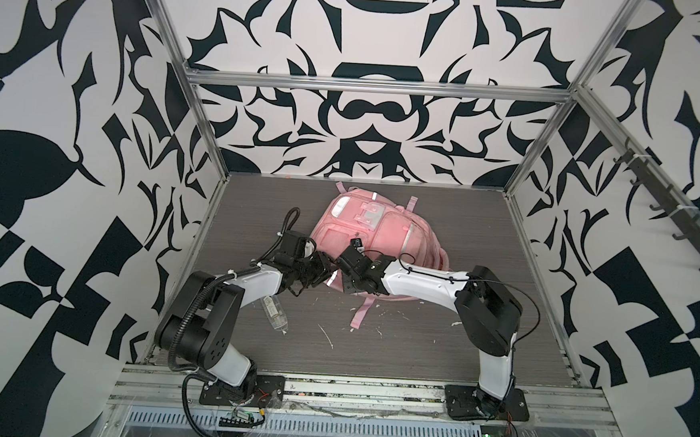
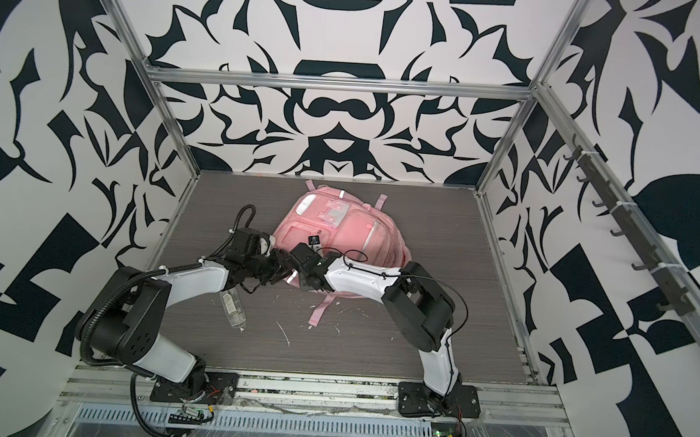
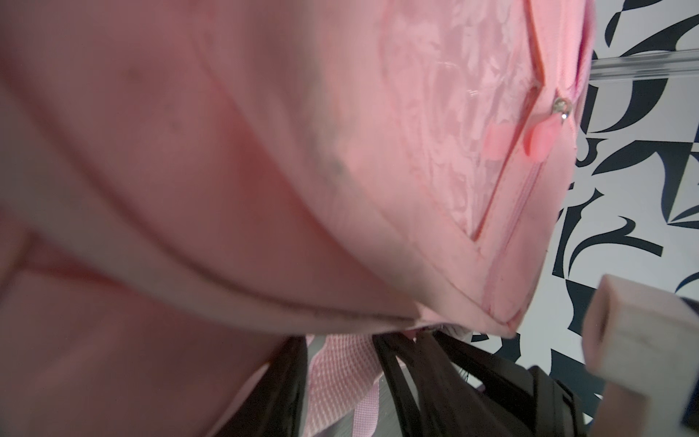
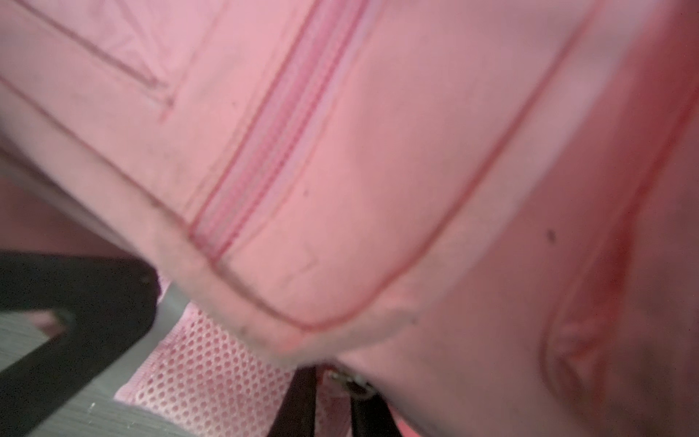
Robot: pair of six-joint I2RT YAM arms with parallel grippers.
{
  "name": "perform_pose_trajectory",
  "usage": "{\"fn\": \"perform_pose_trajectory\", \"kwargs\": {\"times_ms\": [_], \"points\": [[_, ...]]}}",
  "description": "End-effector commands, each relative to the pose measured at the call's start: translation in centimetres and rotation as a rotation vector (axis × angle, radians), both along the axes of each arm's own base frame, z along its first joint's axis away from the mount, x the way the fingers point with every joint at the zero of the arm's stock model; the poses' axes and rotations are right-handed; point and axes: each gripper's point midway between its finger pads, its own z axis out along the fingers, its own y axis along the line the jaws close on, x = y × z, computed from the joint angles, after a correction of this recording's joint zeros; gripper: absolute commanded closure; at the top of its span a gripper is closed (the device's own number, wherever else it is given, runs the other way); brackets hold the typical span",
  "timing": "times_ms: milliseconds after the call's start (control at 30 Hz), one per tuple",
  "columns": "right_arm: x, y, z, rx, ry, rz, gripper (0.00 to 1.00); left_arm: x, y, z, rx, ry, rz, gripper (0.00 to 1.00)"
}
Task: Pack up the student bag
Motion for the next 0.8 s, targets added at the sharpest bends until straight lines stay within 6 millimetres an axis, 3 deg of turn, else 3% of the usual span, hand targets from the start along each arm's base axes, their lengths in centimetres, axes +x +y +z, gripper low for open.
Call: {"fn": "perform_pose_trajectory", "kwargs": {"times_ms": [0, 233, 433, 767], "points": [[0.5, 0.7, 2.9, 0.046, -0.063, 0.007, 0.86, -0.4, 0.2, -0.8, 0.006, 0.022, -0.002, 0.51], [-0.9, 0.7, 3.8, 0.129, -0.049, 0.036, 0.90, -0.3, 0.2, -0.8, 0.007, 0.023, -0.001, 0.51], [-3.4, 2.7, 4.3, 0.304, 0.016, 0.136, 0.89, -0.3, 0.2, -0.9, 0.012, 0.024, -0.003, 0.51], [-4.1, 0.4, 4.4, 0.256, 0.014, 0.124, 0.75, -0.7, 0.4, -1.0, 0.015, 0.024, -0.003, 0.51]]}}
